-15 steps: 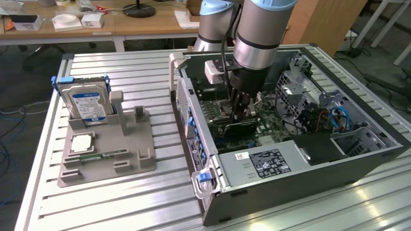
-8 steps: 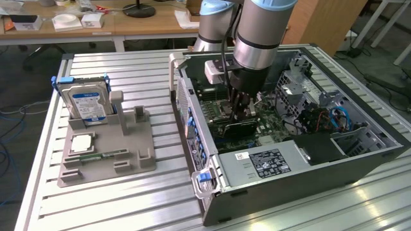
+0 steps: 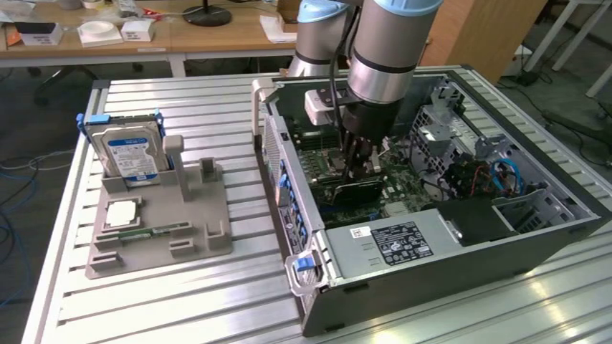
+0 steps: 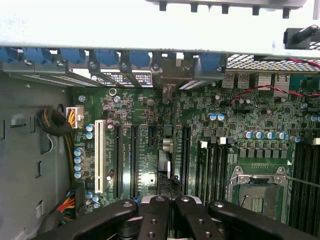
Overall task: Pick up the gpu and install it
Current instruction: 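Press down on the gpu until it lock into place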
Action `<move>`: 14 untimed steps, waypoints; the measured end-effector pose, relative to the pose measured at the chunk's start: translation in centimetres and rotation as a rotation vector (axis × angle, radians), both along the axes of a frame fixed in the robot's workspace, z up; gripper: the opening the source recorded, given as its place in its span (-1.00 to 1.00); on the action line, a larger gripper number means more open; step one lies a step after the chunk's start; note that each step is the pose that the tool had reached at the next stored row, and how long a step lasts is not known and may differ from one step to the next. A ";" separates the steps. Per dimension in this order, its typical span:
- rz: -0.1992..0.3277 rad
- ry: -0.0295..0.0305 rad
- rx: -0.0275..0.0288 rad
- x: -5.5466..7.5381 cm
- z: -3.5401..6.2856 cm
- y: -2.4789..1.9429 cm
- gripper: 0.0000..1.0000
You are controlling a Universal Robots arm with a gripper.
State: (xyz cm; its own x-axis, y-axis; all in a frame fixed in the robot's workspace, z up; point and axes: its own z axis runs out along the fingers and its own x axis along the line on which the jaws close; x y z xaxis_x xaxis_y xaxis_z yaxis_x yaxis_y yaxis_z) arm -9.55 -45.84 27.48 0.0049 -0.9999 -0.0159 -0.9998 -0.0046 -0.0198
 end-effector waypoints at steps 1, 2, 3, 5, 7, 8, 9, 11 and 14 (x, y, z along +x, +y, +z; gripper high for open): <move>0.000 0.0000 0.0001 0.0 0.00 0.00 -0.80; 0.000 0.0000 0.0000 -0.1 0.00 0.00 -0.80; 0.000 0.0001 -0.0002 -0.2 0.01 0.00 -0.80; 0.000 0.0000 0.0000 -0.6 0.00 0.00 -0.80; 0.000 -0.0002 0.0001 -1.1 -0.02 0.00 -0.80; 0.000 -0.0002 0.0001 -1.3 -0.05 0.00 -0.80; 0.000 -0.0003 0.0002 -1.5 -0.11 0.01 -0.80; -0.001 -0.0003 -0.0002 -2.2 -0.19 0.00 -0.80; -0.001 -0.0007 -0.0004 -3.2 -0.28 0.00 -0.80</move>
State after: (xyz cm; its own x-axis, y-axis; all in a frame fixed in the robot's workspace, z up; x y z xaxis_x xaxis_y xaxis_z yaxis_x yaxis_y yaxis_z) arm -12.74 -45.84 27.20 0.0036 -0.9999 -0.0156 -0.9998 -0.0033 -0.0205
